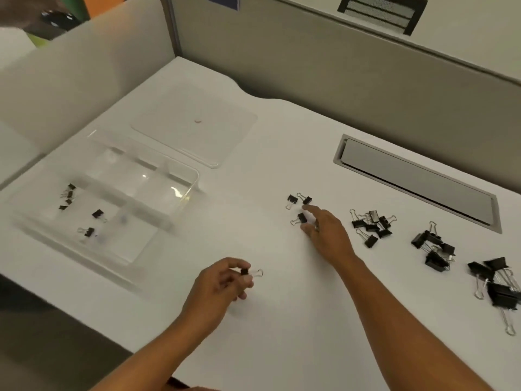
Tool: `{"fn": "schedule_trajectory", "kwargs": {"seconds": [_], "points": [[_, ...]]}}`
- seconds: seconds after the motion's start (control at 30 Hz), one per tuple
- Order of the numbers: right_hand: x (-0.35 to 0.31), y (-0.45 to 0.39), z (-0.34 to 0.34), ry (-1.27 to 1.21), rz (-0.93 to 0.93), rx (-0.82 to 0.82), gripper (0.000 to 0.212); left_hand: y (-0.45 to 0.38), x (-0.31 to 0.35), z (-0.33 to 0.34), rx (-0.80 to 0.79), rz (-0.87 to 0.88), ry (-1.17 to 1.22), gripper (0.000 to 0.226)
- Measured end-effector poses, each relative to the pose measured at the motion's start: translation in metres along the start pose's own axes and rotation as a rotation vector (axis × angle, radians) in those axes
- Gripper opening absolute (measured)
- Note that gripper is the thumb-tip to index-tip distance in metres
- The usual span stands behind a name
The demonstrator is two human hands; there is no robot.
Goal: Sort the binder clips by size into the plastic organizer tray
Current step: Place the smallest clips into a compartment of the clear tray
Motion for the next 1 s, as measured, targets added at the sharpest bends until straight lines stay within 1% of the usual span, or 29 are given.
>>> {"fn": "schedule_trajectory", "kwargs": {"seconds": [0.07,0.13,0.23,0.3,0.4,0.5,0.57,0.63,0.7,0.77,0.8,0.9,1.0], "points": [[-0.003,-0.002,-0.001,0.05,-0.028,-0.022,0.037,0.02,0.004,-0.029,0.032,-0.01,0.011,0.02],[-0.007,-0.003,-0.003,0.07,-0.03,-0.016,0.028,0.029,0.013,-0.056,0.065,0.005,0.022,0.026],[-0.016,0.005,-0.004,0.019,0.04,0.044,0.015,0.026,0.027,-0.093,0.09,0.047,0.016,0.028],[-0.035,0.018,0.003,-0.07,0.094,0.063,0.009,0.017,0.033,-0.117,0.113,0.089,-0.014,0.028],[-0.091,0.047,0.027,-0.292,0.121,0.079,0.008,0.005,0.042,-0.156,0.185,0.149,-0.047,0.029],[-0.168,0.082,0.061,-0.447,0.086,0.056,0.009,0.001,0.045,-0.195,0.264,0.181,-0.117,0.027],[-0.215,0.104,0.081,-0.506,0.048,0.033,0.01,0.0,0.042,-0.217,0.296,0.219,-0.234,0.018],[-0.252,0.119,0.097,-0.528,0.02,0.017,0.013,-0.005,0.037,-0.235,0.293,0.263,-0.41,0.01],[-0.28,0.128,0.108,-0.505,-0.016,-0.001,0.015,-0.016,0.029,-0.248,0.234,0.261,-0.609,0.005],[-0.301,0.133,0.112,-0.443,-0.06,-0.021,0.016,-0.027,0.021,-0.255,0.147,0.264,-0.771,0.009],[-0.309,0.134,0.113,-0.392,-0.085,-0.032,0.016,-0.031,0.018,-0.26,0.134,0.295,-0.811,0.012],[-0.328,0.131,0.117,-0.182,-0.16,-0.075,0.022,-0.035,0.019,-0.277,0.179,0.373,-0.769,0.021],[-0.336,0.125,0.128,0.033,-0.185,-0.165,0.037,-0.036,0.022,-0.293,0.232,0.406,-0.658,0.027]]}}
Point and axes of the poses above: each hand's wrist, its own y-axis away from the middle knuckle, its own z-axis out of the palm, x = y × z, the point moved 4 cm from there along -y, towards the middle knuckle, and after that the axes turned 8 degrees about z, right-handed, at the moved point
